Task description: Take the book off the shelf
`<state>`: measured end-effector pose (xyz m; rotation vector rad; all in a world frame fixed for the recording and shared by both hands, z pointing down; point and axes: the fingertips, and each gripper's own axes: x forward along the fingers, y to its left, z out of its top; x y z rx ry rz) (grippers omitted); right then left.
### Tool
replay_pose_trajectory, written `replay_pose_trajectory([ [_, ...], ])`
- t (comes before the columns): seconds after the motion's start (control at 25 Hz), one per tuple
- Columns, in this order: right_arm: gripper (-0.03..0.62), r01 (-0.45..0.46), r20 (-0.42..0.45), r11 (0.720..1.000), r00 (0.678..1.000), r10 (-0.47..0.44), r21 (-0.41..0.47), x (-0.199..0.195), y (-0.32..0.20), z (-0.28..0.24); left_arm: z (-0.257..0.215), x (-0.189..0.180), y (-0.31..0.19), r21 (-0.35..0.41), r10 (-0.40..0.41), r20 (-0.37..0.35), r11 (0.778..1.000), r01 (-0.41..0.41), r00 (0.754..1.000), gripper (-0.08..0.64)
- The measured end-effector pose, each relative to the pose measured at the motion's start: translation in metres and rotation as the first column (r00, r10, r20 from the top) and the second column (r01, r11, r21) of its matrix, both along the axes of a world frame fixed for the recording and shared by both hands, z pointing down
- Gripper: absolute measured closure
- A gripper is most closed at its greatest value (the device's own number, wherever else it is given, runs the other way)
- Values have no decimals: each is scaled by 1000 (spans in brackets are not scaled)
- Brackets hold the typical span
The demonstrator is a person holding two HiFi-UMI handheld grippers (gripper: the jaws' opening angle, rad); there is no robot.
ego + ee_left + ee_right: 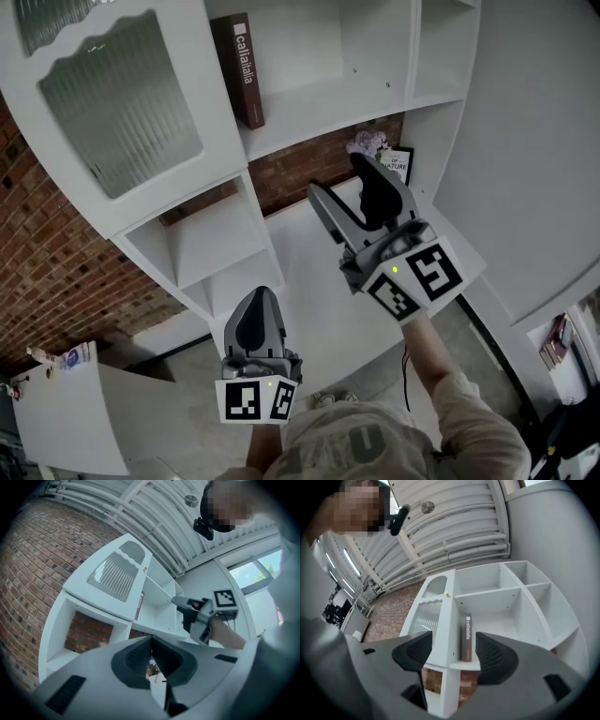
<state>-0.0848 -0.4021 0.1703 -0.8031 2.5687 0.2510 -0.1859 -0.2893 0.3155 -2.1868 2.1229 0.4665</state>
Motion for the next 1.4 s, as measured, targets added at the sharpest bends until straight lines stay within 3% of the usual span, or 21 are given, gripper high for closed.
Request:
replay_pose_trajectory([
  [0.16,314,66,-54,996,996,-69,-51,-48,-52,-53,2,-4,10,-13,-14,5,1000,14,1000,546],
  [0.36,316,-15,-181,992,983,-7,-122,-103,-122,-85,3,-14,22,-11,-52,-6,999,52,999,546],
  [0.56,316,-58,-285,971,958,-10,-230,-152,-170,-79,15,-37,36,-38,-130,-37,991,128,991,546],
  [0.72,316,-141,-349,956,936,45,-257,-177,-200,-70,16,-54,49,-36,-184,-61,983,182,981,546],
  [1.0,316,-201,-364,924,928,74,-325,-198,-232,-52,25,-74,62,-49,-248,-84,968,245,965,546],
  [1.16,317,-211,-366,916,927,78,-341,-205,-243,-45,28,-78,62,-70,-283,-35,958,280,959,546],
  [1.24,444,-213,-362,912,929,78,-350,-205,-244,-43,30,-80,62,-83,-287,-34,955,284,957,546],
  [1.4,446,-210,-359,913,930,77,-350,-203,-245,-43,33,-84,61,-92,-283,-61,956,277,957,546],
])
